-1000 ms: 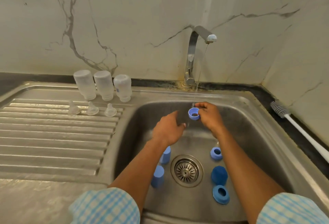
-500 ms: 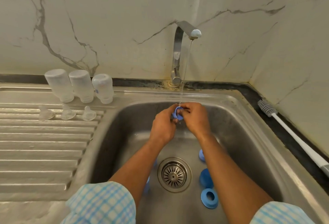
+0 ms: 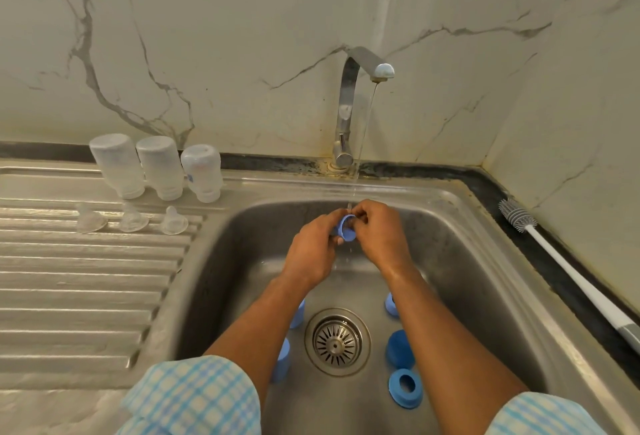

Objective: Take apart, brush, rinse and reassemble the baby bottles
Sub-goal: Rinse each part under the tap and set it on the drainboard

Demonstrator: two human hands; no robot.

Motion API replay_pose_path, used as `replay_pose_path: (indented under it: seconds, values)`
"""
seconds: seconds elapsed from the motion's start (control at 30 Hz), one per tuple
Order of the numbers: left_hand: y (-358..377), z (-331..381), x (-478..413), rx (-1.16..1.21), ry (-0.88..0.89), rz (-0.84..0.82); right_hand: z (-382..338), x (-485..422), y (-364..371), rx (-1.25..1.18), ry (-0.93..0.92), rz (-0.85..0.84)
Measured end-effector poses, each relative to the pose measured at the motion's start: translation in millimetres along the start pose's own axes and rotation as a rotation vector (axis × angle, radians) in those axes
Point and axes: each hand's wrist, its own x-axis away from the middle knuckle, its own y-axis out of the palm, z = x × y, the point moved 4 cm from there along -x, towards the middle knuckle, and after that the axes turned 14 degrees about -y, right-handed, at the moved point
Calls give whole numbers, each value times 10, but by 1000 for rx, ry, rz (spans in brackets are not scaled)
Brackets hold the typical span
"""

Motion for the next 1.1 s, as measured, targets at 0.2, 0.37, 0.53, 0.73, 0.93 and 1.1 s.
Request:
replay_pose_path:
  seconds: [0.2, 0.37, 0.53, 0.73, 0.93, 1.1]
  values:
    - [-15, -44, -13, -11, 8, 34, -58, -8, 46, -42, -27, -72]
    - [14, -115, -36, -30, -22, 3, -9, 4, 52, 37, -18, -78]
    - [22, -106, -44, -6, -20, -50, 19, -4, 15, 148, -50, -61]
    - [13, -157, -65, 50, -54, -24, -6, 3, 95, 28, -37, -134]
    - [22, -174, -51, 62, -20, -55, 46, -12, 52, 153, -13, -74]
    - [24, -155, -75, 120, -13, -49, 16, -4, 53, 101, -43, -97]
